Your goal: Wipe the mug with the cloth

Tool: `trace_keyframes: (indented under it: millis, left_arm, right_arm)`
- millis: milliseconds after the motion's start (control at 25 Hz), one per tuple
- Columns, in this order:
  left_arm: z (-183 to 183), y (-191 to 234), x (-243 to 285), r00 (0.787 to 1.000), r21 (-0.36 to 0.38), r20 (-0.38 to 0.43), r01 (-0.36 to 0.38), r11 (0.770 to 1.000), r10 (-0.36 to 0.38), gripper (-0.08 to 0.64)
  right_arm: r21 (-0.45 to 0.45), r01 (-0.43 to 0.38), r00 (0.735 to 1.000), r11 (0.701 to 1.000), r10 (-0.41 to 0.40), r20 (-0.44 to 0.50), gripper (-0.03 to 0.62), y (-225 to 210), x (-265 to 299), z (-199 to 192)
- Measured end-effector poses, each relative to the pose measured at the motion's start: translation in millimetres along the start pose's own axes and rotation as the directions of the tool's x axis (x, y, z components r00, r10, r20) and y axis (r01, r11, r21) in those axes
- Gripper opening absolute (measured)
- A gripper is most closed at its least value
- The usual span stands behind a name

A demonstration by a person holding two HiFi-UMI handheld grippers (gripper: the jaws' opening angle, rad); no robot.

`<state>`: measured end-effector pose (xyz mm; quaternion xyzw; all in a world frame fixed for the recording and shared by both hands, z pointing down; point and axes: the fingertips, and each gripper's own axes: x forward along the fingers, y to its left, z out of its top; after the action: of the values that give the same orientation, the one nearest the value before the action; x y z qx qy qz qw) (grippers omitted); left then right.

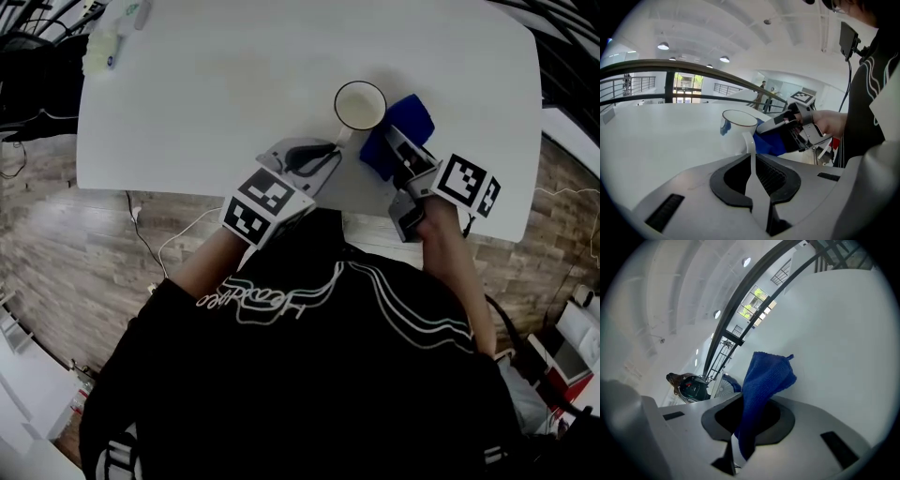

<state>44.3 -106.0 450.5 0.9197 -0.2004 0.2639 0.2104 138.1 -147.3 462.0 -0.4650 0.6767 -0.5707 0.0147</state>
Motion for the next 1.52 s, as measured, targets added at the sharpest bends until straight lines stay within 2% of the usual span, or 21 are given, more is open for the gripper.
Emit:
trace_keyframes:
  millis: [120,240,400,480,600,760,840,920,1000,1080,1520]
  left_arm:
    - [9,-12,-11,0.999,-0.011,0.036,0.004,1.000,-0.004,0.038]
    - [18,-47,-37,0.996,-0.005,0.085,0.001,1.000,0.000,0.038]
    - [34,-77,-71,0.988,-0.013,0.152,0.023,1.000,-0.021,0.038]
    - [45,-94,-88,0.983,-0.001,0.177,0.057,0.998,-0.056,0.038]
    - [83,-116,-112,0.957,0.055,0.262,0.115,0.992,-0.125,0.038]
    - [131,-150,-147,0.919,0.098,0.370,0.106,0.989,-0.136,0.038]
    - [147,-167,-157,0.909,0.129,0.393,0.098,0.987,-0.141,0.031]
    - [156,-185,-163,0.898,0.152,0.402,0.124,0.981,-0.176,0.026]
    - [160,-198,-166,0.889,0.166,0.407,0.154,0.974,-0.210,0.023]
    - [163,-204,-167,0.889,0.179,0.405,0.153,0.972,-0.214,0.015]
    - [168,-206,-153,0.905,0.174,0.381,0.129,0.976,-0.188,0.009]
  right_arm:
    - [-0.086,-0.015,0.999,0.996,0.018,0.034,0.051,9,-25,0]
    - [-0.251,-0.038,0.996,0.967,0.056,0.063,0.051,32,-71,-13]
    - [-0.447,-0.126,0.987,0.886,0.155,0.028,0.051,79,-112,-31]
    - [-0.525,-0.151,0.982,0.838,0.190,0.020,0.051,103,-130,-37]
    - [-0.636,-0.159,0.970,0.755,0.240,0.043,0.051,140,-155,-28]
    - [-0.698,-0.189,0.953,0.691,0.300,0.039,0.051,177,-199,-28]
    - [-0.723,-0.200,0.948,0.662,0.318,0.029,0.051,189,-219,-32]
    - [-0.743,-0.207,0.943,0.637,0.332,0.022,0.051,198,-235,-36]
    - [-0.758,-0.206,0.941,0.620,0.338,0.020,0.051,203,-244,-39]
    - [-0.767,-0.202,0.941,0.609,0.338,0.021,0.051,206,-248,-40]
    - [-0.759,-0.227,0.938,0.610,0.346,-0.003,0.051,201,-244,-37]
